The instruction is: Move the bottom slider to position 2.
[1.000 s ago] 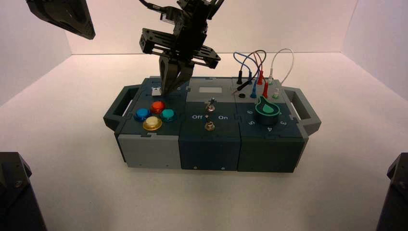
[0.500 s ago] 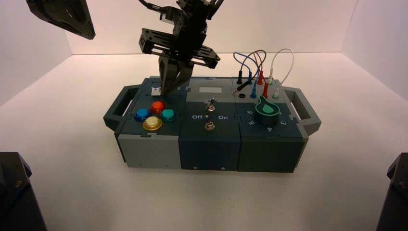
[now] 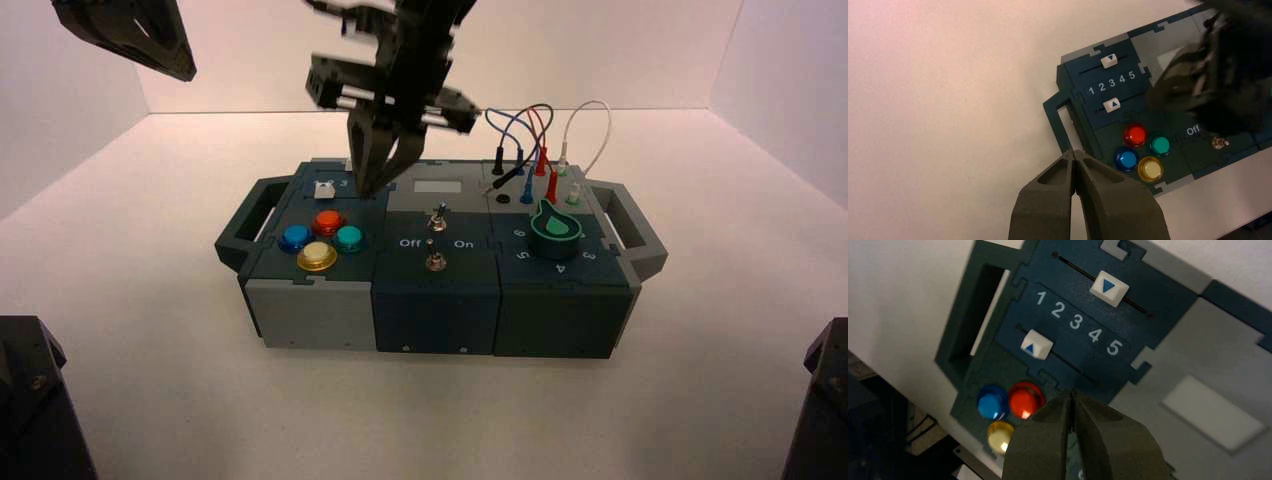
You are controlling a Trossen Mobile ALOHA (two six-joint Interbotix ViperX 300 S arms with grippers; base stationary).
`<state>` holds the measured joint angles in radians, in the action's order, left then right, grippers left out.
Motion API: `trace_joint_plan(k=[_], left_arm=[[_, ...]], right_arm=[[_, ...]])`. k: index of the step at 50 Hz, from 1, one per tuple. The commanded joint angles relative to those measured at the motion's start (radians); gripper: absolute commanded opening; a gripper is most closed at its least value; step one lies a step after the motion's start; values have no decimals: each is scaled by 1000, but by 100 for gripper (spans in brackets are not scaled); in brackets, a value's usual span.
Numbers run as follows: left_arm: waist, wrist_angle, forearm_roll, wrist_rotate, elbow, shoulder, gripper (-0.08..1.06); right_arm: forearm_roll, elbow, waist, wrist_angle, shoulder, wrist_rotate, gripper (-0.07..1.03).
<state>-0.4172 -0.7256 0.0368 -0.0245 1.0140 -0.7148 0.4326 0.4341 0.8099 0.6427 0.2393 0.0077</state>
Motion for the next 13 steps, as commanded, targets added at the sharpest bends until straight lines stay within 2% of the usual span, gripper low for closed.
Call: trace_joint_plan(k=[1,5,13], left_arm=[[-3,9,-3,-6,-14,0,-3],[-3,9,-3,-6,-12,-3,-3],[-3,12,-3,-6,-9,-12,-3]], right_arm=[[-20,5,5,0,-66,-3,-2],[-37,20,5,2,-77,-3,-2],[-40,40,5,3,-86,-3,-2]])
